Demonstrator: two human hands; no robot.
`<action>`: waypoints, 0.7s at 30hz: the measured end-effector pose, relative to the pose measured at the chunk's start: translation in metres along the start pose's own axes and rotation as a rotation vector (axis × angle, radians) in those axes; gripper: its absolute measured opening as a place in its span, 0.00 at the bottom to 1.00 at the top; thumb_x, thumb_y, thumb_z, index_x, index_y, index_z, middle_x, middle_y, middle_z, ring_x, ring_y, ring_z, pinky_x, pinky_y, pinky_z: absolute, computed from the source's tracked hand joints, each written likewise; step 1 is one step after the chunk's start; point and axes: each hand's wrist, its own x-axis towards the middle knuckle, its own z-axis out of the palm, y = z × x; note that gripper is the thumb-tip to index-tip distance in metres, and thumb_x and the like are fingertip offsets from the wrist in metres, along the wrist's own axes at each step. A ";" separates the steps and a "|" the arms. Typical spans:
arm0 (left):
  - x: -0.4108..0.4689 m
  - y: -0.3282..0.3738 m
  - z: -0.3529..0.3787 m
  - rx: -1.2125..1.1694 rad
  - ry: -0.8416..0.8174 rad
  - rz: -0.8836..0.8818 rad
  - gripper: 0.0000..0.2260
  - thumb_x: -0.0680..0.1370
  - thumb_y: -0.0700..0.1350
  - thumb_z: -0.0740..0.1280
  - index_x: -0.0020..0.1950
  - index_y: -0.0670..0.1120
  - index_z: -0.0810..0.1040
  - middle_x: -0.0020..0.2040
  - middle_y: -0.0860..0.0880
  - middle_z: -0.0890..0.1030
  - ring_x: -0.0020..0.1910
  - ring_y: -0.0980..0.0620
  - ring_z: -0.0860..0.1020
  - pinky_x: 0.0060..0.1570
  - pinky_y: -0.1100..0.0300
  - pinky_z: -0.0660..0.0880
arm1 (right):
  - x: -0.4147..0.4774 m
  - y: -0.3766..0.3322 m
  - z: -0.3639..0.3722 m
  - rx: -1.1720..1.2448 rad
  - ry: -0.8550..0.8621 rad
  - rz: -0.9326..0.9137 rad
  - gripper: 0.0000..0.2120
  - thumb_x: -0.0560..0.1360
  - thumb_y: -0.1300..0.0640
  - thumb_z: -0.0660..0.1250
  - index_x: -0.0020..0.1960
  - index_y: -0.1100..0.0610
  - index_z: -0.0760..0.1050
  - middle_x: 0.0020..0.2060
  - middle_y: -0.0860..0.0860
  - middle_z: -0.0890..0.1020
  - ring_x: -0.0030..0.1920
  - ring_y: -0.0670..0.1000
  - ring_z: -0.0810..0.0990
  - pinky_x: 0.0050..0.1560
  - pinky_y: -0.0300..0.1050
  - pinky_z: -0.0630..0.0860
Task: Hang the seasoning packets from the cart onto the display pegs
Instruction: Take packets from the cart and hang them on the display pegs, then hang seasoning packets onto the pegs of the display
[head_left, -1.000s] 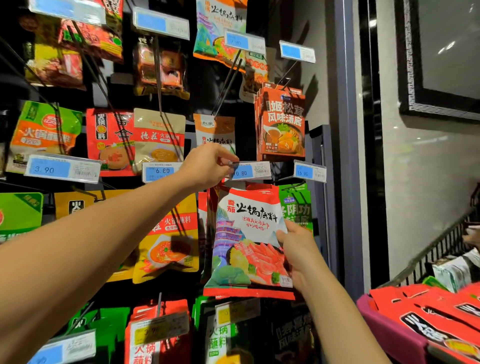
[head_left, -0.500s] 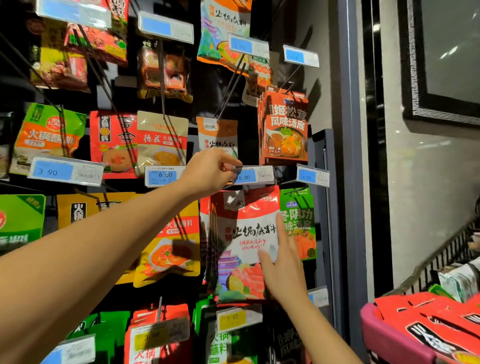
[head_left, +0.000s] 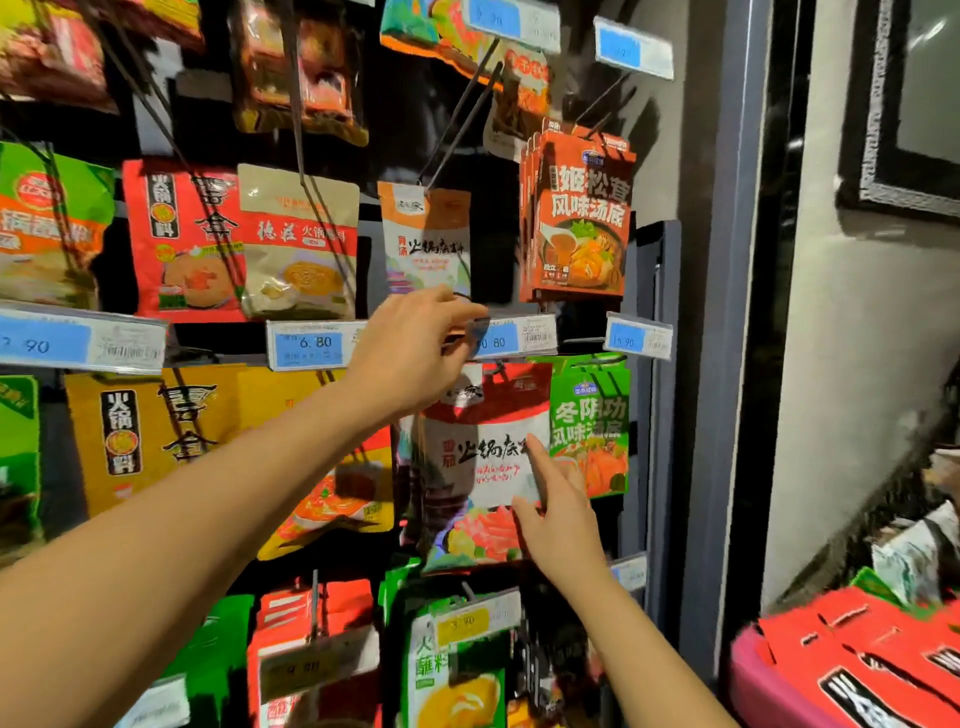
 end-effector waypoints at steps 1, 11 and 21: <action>0.001 0.001 -0.004 -0.011 -0.022 -0.001 0.16 0.79 0.47 0.69 0.67 0.50 0.81 0.57 0.47 0.80 0.57 0.44 0.77 0.56 0.48 0.74 | -0.004 -0.005 -0.008 0.008 0.010 0.022 0.32 0.82 0.60 0.66 0.80 0.40 0.61 0.63 0.47 0.66 0.58 0.55 0.76 0.58 0.47 0.74; 0.022 0.076 -0.025 -0.374 -0.281 -0.057 0.13 0.78 0.45 0.66 0.61 0.43 0.80 0.52 0.46 0.78 0.52 0.46 0.78 0.47 0.53 0.75 | -0.036 -0.069 -0.177 0.017 0.124 0.314 0.08 0.76 0.64 0.71 0.52 0.57 0.86 0.45 0.54 0.82 0.39 0.44 0.81 0.45 0.39 0.75; 0.013 0.252 -0.001 -0.769 -0.952 -0.384 0.11 0.73 0.53 0.70 0.53 0.52 0.85 0.48 0.50 0.85 0.51 0.47 0.82 0.52 0.54 0.77 | -0.112 -0.049 -0.364 -0.210 0.080 0.786 0.08 0.74 0.65 0.67 0.48 0.55 0.83 0.46 0.53 0.85 0.52 0.55 0.83 0.55 0.46 0.76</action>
